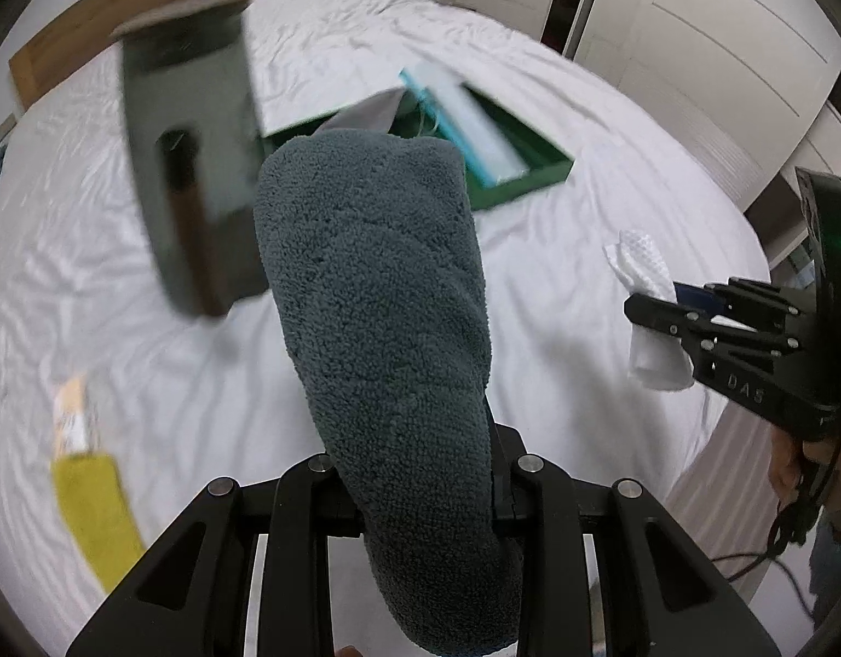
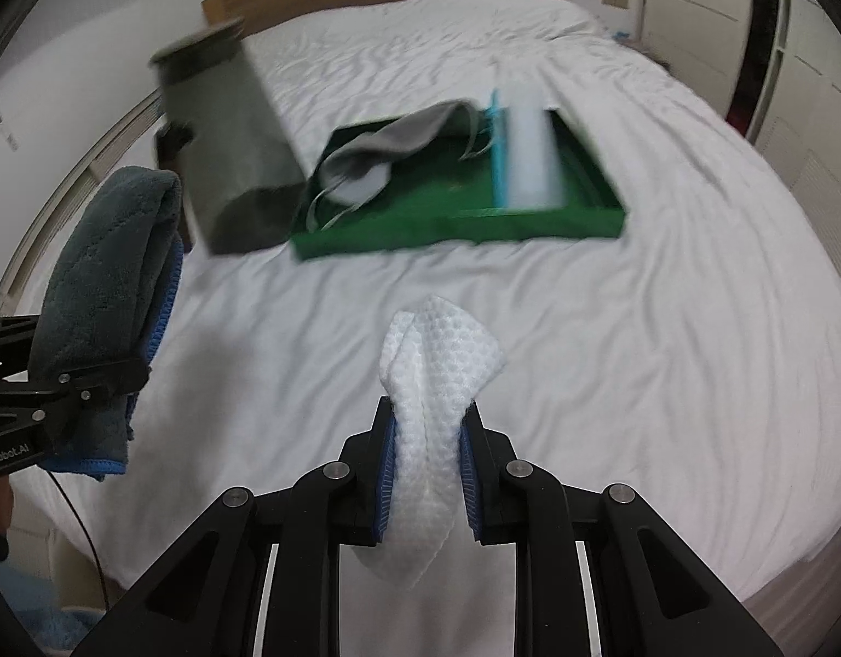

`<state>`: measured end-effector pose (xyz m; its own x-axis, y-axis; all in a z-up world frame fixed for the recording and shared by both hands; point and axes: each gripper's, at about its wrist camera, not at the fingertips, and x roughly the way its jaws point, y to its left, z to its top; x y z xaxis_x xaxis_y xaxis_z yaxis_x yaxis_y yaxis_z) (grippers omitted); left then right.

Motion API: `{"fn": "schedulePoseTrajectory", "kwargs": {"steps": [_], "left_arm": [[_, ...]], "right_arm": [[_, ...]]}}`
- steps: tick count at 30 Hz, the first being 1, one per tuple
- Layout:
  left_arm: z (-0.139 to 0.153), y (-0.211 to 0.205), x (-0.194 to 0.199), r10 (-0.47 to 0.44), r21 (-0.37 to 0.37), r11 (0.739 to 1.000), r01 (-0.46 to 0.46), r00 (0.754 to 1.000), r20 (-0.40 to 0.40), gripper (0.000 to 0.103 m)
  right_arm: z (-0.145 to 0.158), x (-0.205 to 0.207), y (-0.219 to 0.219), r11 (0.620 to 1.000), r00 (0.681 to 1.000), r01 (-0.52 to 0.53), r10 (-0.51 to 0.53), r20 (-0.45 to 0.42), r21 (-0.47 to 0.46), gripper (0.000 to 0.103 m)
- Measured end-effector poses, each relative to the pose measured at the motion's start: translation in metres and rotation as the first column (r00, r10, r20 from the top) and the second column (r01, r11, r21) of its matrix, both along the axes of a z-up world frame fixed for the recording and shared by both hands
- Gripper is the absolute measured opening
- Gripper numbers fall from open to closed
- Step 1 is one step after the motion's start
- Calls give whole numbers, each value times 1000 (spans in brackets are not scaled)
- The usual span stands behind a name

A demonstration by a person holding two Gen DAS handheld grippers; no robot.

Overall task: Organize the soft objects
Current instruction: 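Carry the dark green towel and white cloth over the green tray with both grippers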

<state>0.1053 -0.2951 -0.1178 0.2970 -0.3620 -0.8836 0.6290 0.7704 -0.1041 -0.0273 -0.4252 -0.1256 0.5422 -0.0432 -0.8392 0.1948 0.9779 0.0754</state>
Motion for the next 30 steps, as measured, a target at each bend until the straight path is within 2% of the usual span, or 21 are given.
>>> {"fn": "schedulePoseTrajectory", "kwargs": {"steps": [10,17,21,30], "left_arm": [[22,-63,56,55,-38,998,-53,995,81,25],[17,-96,105,128,-47,991,-124,986,107,25],[7,-107,130,164,-41,986,-160,980,112,25],[-36,-113,174,261,-12,965,-261,963,70,25]], "right_arm": [[28,44,-43,998,996,18,-12,87,-67,20],[42,86,-66,992,990,18,0,141,-128,20],[39,113,-72,988,988,20,4,154,-152,20],[1,171,-82,989,989,12,9,149,-146,20]]}}
